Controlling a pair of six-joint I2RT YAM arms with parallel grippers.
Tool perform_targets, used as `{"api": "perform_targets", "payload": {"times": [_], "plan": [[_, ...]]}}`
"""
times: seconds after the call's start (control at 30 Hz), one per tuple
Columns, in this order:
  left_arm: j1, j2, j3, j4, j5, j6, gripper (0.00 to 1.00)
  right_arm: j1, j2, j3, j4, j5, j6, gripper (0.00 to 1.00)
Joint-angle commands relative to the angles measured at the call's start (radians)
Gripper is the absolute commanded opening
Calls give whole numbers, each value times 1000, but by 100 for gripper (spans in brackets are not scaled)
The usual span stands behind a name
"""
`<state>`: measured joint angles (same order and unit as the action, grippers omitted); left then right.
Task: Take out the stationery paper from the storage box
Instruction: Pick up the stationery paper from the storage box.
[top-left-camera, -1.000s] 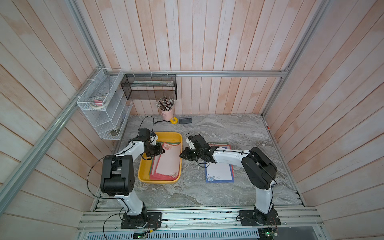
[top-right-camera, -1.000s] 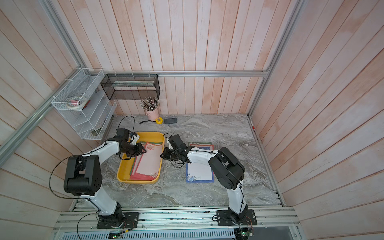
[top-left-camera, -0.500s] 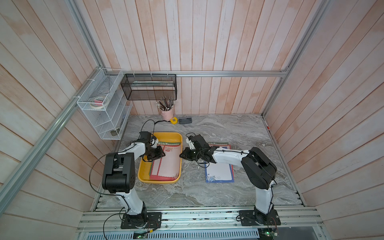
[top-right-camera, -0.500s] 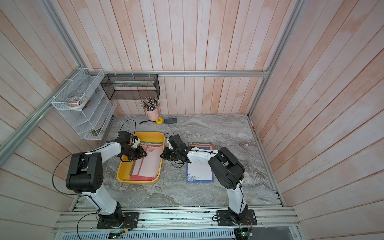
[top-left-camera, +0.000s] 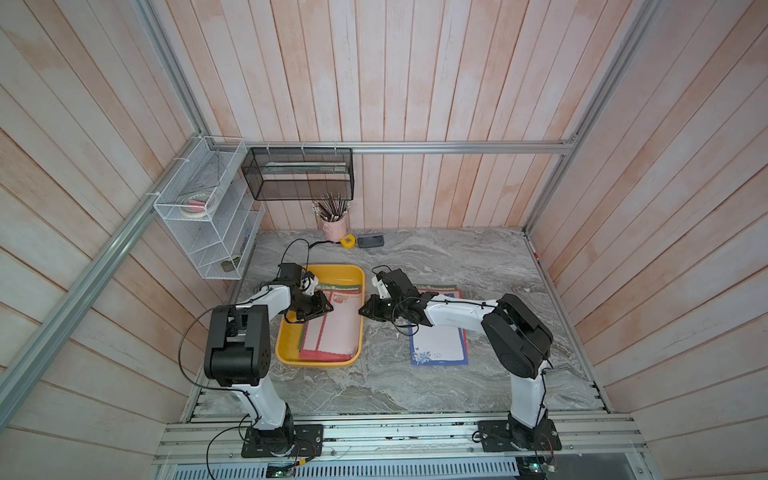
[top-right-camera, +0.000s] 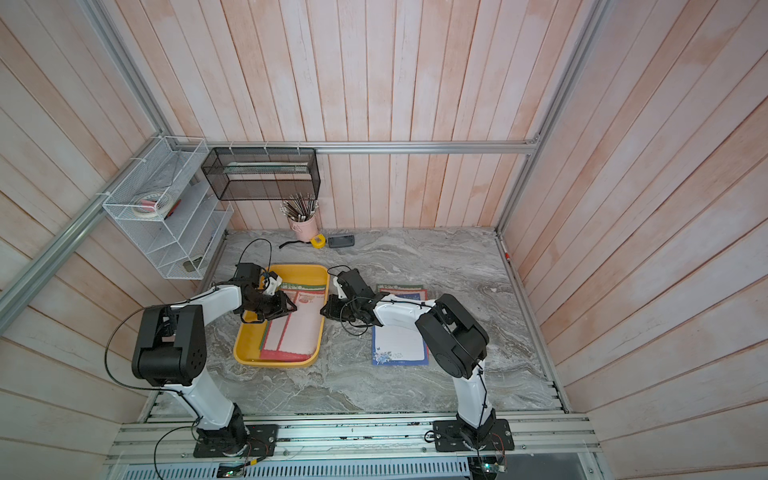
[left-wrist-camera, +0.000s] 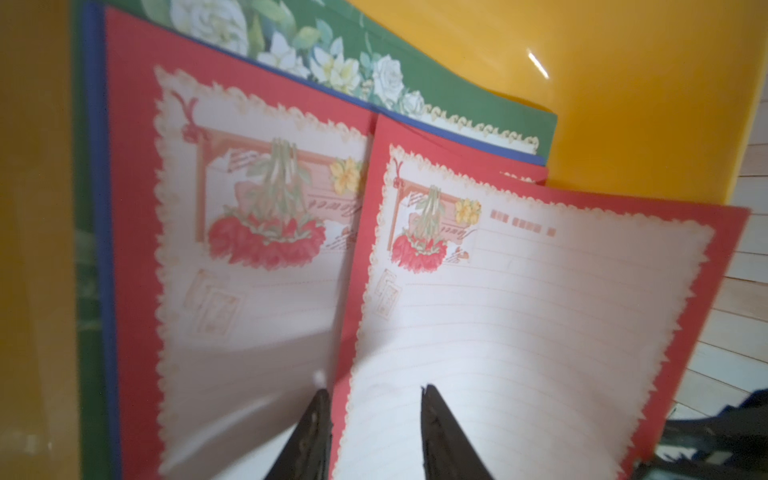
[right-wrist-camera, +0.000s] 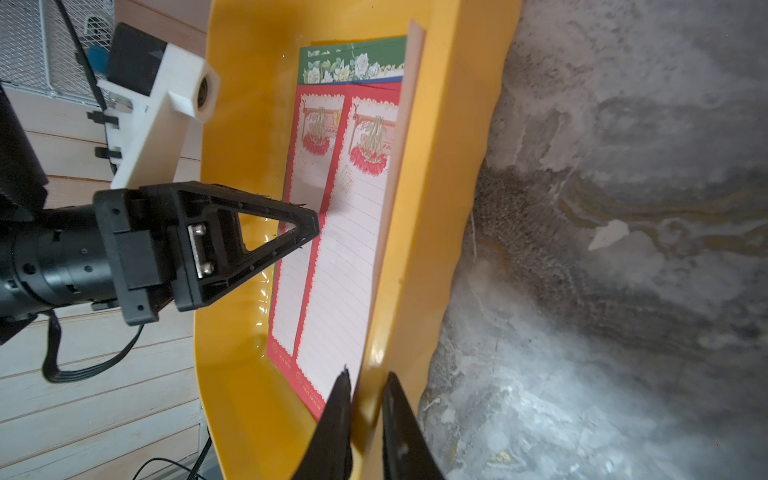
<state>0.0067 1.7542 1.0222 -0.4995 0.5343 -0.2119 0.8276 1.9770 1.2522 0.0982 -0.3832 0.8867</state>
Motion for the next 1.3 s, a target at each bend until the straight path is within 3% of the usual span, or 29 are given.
{"api": "perform_targets", "payload": {"times": [0.0, 0.3, 0.83, 1.07, 1.27], "plan": [[7, -61, -33, 34, 70, -18, 38, -5, 16, 18, 3, 3, -6, 17], [18, -127, -98, 103, 156, -54, 36, -6, 19, 19, 4, 0, -2, 17], [9, -31, -67, 56, 88, -41, 47, -5, 13, 16, 7, -3, -1, 17], [1, -6, -53, 29, 43, -24, 48, -5, 8, 7, 18, -9, 2, 17], [-2, -28, -53, 41, 71, -20, 45, -6, 3, 4, 23, -11, 3, 17]]}}
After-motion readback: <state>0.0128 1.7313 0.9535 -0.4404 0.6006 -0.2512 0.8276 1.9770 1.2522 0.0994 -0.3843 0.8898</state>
